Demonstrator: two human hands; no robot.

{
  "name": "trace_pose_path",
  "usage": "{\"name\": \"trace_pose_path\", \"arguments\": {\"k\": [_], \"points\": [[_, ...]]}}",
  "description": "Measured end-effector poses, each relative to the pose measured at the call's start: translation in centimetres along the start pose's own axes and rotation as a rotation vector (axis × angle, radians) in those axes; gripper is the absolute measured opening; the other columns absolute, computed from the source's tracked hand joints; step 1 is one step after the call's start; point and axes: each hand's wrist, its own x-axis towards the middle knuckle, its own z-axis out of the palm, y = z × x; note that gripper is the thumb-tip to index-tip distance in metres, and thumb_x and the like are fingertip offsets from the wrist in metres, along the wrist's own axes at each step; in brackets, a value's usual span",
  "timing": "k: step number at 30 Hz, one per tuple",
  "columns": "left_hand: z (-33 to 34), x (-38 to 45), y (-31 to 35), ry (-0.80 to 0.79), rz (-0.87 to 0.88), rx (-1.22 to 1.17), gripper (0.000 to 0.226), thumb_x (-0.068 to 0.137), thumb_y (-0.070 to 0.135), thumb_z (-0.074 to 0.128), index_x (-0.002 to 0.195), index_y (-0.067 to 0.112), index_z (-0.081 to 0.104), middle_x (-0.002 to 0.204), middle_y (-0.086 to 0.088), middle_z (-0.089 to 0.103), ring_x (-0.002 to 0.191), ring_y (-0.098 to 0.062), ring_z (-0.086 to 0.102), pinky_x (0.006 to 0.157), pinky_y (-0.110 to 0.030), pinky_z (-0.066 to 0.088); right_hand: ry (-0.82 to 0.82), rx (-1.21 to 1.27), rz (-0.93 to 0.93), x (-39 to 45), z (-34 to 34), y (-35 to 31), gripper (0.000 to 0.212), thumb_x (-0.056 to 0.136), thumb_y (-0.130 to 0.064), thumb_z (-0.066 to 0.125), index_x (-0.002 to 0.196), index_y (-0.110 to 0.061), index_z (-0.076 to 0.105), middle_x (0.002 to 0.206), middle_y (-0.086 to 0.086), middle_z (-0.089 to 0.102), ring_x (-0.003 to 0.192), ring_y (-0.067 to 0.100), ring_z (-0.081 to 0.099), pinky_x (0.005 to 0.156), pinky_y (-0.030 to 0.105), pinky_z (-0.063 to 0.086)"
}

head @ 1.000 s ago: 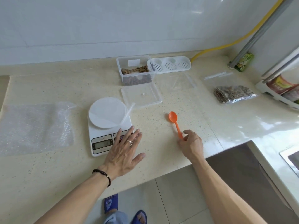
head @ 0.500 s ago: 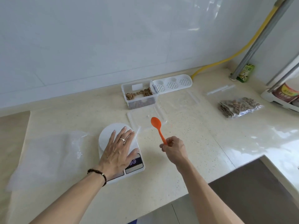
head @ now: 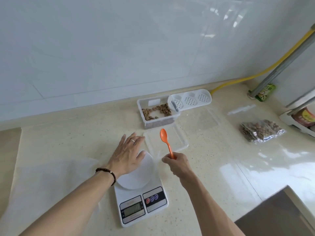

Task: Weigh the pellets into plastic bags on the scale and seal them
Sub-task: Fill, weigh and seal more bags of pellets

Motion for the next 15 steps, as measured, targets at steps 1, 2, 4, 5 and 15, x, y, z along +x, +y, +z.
{"name": "trace_pose_path", "arguments": {"k": [1, 2, 4, 5, 15], "points": [[-0.4, 0.6, 0.1, -0.030, -0.007, -0.038, 0.062, 0.091, 0.043, 0.020, 0.144, 0.015, 0.034, 0.143, -0.006, 0.046, 0.145, -0.020, 0.023, 0.121, -0.043, 0.001, -0.009, 0.006, -0.021, -0.1, -0.3, -0.6, 0.008, 0.083, -0.014, 0.068, 0.075, -0.012, 0.067, 0.059, -0.003, 0.049, 0.054, 0.011, 0.042, 0.053, 0.025, 0.037], [-0.9, 1.2, 0.3, -0.057, -0.011, -0.084, 0.052, 0.093, 0.037, 0.028, 0.139, 0.016, 0.041, 0.134, -0.005, 0.052, 0.139, -0.019, 0.034, 0.120, -0.044, 0.002, -0.018, 0.016, -0.041, -0.2, -0.6, -1.2, 0.008, 0.082, -0.014, 0.068, 0.074, -0.012, 0.067, 0.060, -0.002, 0.049, 0.054, 0.011, 0.041, 0.053, 0.026, 0.036], [-2.4, 2.3, 0.7, -0.086, -0.041, -0.262, 0.027, 0.095, 0.024, 0.042, 0.116, 0.021, 0.058, 0.108, 0.004, 0.062, 0.112, -0.015, 0.055, 0.117, -0.040, 0.020, -0.022, 0.048, -0.076, -0.4, -1.3, -2.6, 0.006, 0.081, -0.012, 0.066, 0.075, -0.012, 0.066, 0.065, 0.002, 0.050, 0.052, 0.012, 0.041, 0.049, 0.025, 0.034], [-3.2, 2.7, 0.9, -0.092, -0.063, -0.372, 0.019, 0.094, 0.018, 0.046, 0.102, 0.024, 0.062, 0.095, 0.007, 0.064, 0.098, -0.014, 0.060, 0.106, -0.034, 0.035, -0.021, 0.068, -0.084, -0.6, -1.7, -3.3, 0.007, 0.082, -0.011, 0.065, 0.075, -0.012, 0.066, 0.066, 0.003, 0.052, 0.051, 0.012, 0.041, 0.047, 0.024, 0.032], [-9.1, 4.4, 0.5, -0.180, -0.093, -0.782, 0.015, 0.096, 0.011, 0.052, 0.089, 0.012, 0.066, 0.072, 0.002, 0.058, 0.059, -0.011, 0.058, 0.068, -0.028, 0.048, -0.244, 0.066, -0.143, -1.9, -4.4, -8.4, 0.013, 0.086, 0.001, 0.060, 0.095, -0.004, 0.068, 0.074, 0.016, 0.070, 0.046, 0.012, 0.037, 0.043, 0.020, 0.028]]}}
